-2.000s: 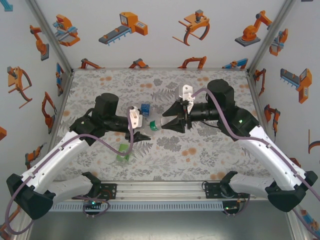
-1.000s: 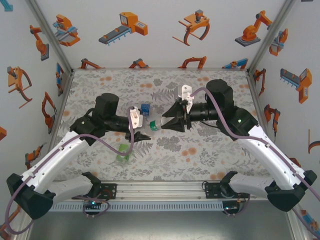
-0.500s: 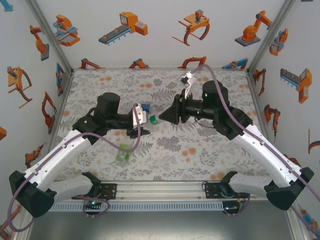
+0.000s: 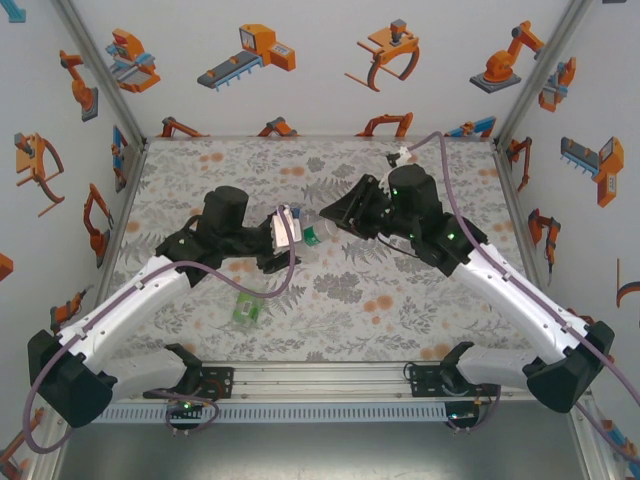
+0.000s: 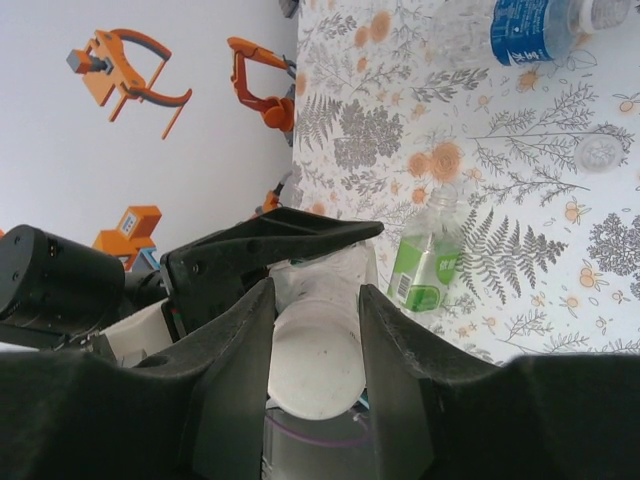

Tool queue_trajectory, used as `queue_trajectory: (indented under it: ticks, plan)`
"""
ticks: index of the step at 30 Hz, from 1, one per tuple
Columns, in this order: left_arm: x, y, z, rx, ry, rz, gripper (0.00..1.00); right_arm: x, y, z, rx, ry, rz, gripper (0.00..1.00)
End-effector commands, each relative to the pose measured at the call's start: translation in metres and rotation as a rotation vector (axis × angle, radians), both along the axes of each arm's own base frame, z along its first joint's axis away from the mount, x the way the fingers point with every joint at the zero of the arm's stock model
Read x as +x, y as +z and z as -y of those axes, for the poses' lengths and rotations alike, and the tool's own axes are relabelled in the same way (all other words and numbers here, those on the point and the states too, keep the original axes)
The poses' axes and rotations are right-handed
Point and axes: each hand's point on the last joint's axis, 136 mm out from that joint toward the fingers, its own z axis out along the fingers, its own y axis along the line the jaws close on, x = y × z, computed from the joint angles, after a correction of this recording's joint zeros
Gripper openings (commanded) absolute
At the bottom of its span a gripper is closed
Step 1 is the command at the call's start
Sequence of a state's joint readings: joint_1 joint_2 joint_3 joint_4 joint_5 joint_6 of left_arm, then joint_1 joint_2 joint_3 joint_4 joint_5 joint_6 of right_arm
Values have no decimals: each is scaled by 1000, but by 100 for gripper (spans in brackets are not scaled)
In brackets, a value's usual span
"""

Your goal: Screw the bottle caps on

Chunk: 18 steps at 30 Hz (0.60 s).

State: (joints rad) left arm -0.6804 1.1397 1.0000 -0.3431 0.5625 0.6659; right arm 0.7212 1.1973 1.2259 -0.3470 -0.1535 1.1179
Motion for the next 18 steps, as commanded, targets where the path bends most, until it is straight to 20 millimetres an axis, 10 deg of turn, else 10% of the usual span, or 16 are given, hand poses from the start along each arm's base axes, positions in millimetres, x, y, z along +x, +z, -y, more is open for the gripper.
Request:
queue_trajectory:
  ticks: [1, 9, 18]
  plan:
    - [-3, 27, 9, -89, -54, 90, 0, 3, -2, 8, -51, -23, 15, 6]
    - [1, 24, 6, -68, -18, 75, 0, 0, 12, 16, -70, 58, 18, 50]
    - [8, 17, 7, -47, 10, 59, 0, -11, 17, 6, -22, 172, -13, 60]
